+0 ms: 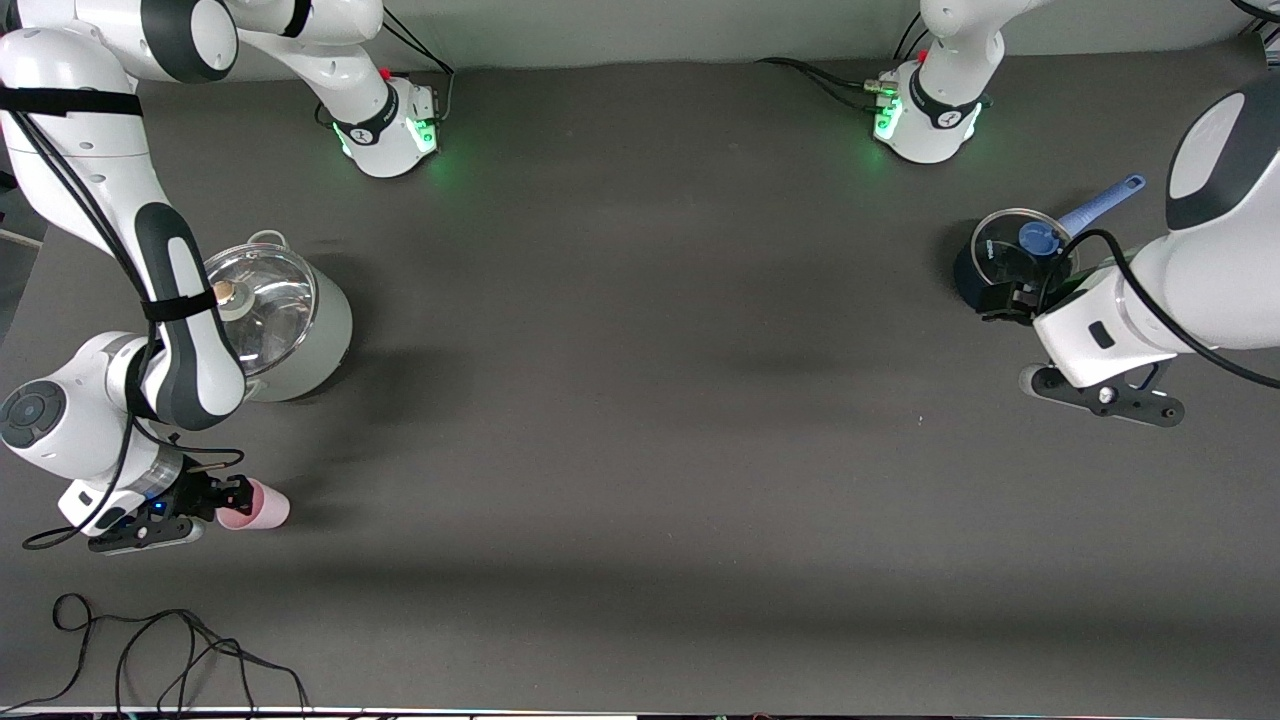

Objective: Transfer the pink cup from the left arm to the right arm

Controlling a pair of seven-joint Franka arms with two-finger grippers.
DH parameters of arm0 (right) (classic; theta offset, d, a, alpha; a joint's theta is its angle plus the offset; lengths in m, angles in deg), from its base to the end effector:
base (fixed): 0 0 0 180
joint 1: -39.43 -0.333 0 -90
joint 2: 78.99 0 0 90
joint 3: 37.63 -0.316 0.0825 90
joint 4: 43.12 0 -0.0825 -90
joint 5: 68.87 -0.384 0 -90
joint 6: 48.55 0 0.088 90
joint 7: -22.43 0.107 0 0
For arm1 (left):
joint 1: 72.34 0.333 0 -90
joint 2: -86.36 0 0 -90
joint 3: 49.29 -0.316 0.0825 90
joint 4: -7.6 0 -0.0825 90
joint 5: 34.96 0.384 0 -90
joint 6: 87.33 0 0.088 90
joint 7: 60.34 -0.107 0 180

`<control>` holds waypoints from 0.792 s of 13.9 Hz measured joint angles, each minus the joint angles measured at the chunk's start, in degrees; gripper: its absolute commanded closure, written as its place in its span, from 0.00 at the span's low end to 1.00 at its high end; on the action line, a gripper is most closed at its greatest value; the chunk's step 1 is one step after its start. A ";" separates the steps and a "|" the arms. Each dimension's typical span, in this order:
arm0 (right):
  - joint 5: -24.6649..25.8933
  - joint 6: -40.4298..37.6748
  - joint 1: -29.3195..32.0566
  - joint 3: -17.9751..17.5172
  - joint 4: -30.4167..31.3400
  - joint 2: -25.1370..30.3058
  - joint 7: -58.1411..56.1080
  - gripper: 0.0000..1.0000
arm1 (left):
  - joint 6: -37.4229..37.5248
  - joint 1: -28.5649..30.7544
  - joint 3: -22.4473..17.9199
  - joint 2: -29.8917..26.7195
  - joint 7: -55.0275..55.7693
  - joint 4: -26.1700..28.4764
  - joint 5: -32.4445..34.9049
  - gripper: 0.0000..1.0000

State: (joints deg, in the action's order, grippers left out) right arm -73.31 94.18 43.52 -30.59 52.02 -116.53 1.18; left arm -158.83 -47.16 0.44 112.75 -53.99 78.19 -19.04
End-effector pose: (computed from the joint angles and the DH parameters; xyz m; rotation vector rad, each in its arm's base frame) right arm 0.6907 -0.1248 0.2465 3.0524 0.2312 0.2586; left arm 0.6102 -0.1138 0.5525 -3.0742 0.4103 0.4745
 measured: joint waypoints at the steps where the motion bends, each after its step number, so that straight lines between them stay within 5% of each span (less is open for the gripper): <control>1: 0.00 -0.09 0.00 0.00 -0.02 0.01 0.00 0.01 | 0.28 -0.22 0.04 0.00 0.21 0.04 0.00 0.00; 5: 0.00 -5.71 0.10 0.31 -0.91 1.95 -0.67 0.01 | 2.17 -0.37 -0.73 -0.08 0.36 0.07 0.00 0.00; 7: 0.00 -11.62 0.12 0.93 -1.72 5.69 -1.07 0.01 | 2.29 -2.64 -4.66 -0.71 0.34 0.15 -0.08 0.00; 11: 0.00 -29.67 0.24 2.76 -4.07 16.12 -2.25 0.01 | 2.27 -20.06 -25.19 -3.88 0.35 0.13 -5.37 0.00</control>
State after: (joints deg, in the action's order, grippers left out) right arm -73.31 64.52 43.76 -27.84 47.94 -100.41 -1.08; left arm -156.56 -67.22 -24.75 108.87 -53.64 78.31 -24.41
